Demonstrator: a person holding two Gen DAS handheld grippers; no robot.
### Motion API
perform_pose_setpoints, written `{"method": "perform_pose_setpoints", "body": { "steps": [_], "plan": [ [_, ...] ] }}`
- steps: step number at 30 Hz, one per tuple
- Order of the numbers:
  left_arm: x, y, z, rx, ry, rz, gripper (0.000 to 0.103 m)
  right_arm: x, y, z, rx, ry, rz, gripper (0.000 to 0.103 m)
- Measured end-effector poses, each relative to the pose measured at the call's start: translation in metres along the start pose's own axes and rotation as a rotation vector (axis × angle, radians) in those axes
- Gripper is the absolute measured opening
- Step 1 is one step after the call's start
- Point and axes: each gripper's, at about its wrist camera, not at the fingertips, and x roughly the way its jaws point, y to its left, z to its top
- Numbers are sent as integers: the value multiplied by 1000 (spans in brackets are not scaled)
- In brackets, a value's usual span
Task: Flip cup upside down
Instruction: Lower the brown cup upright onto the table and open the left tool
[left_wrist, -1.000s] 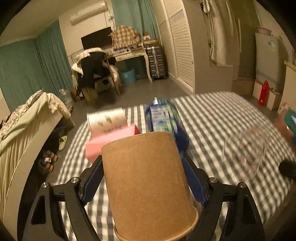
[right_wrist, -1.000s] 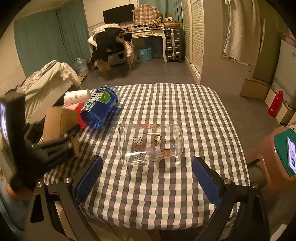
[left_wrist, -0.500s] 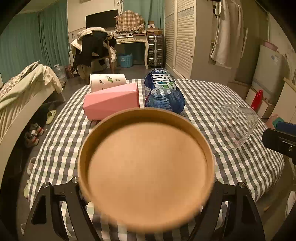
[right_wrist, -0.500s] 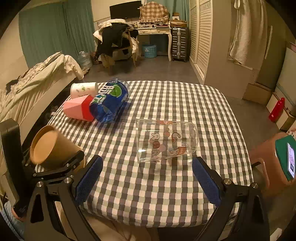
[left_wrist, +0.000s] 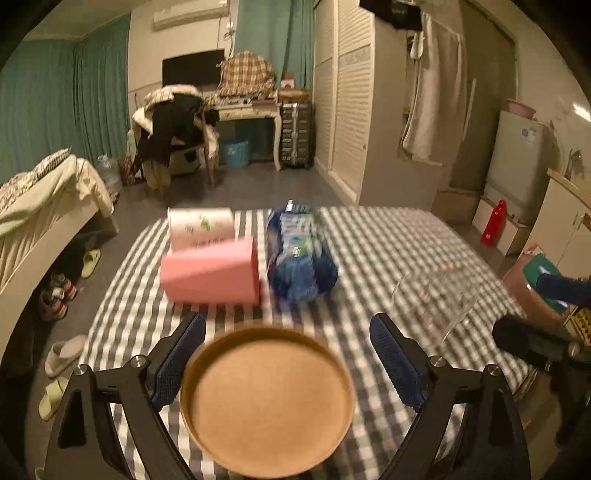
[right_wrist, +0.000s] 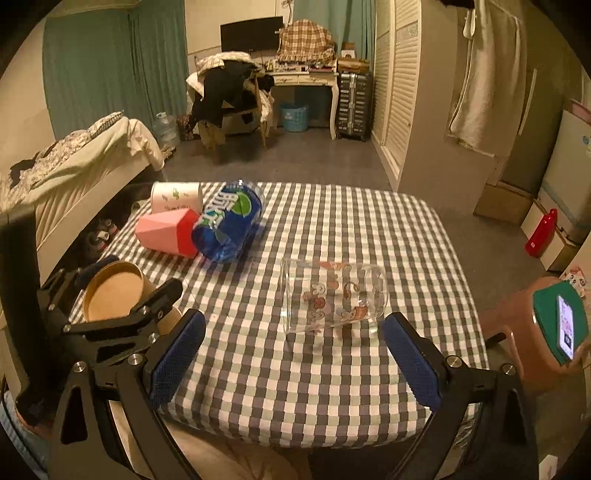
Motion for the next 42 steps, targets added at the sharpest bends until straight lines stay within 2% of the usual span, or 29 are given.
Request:
{"method": "perform_pose_setpoints", "body": {
  "steps": [10,15,22,27,34,38,42],
  "plan": [
    [-55,12,36,-45,-161,-53,93,-48,6,9,13,-129,-40,98],
    [-91,30,40,-90,-202,-52,93,-72,18,9,4,-183,-47,98],
    [-136,58,23,-96,-222,0,97,-93,39,1,-28,-224,-54,98],
    [-149,75,6,-90,-211,37,97,-95,57,-10,-48,-221,-47,98],
    [-155,84,-22,-86,-182,66,97,-93,79,-29,-78,-238,-62,98],
    [-149,84,-42,-93,-155,87,97,-83,84,-47,-90,-225,-71,98],
    [-145,85,-62,-117,-165,92,97,-68,86,-67,-96,-198,-72,98]
  ]
}}
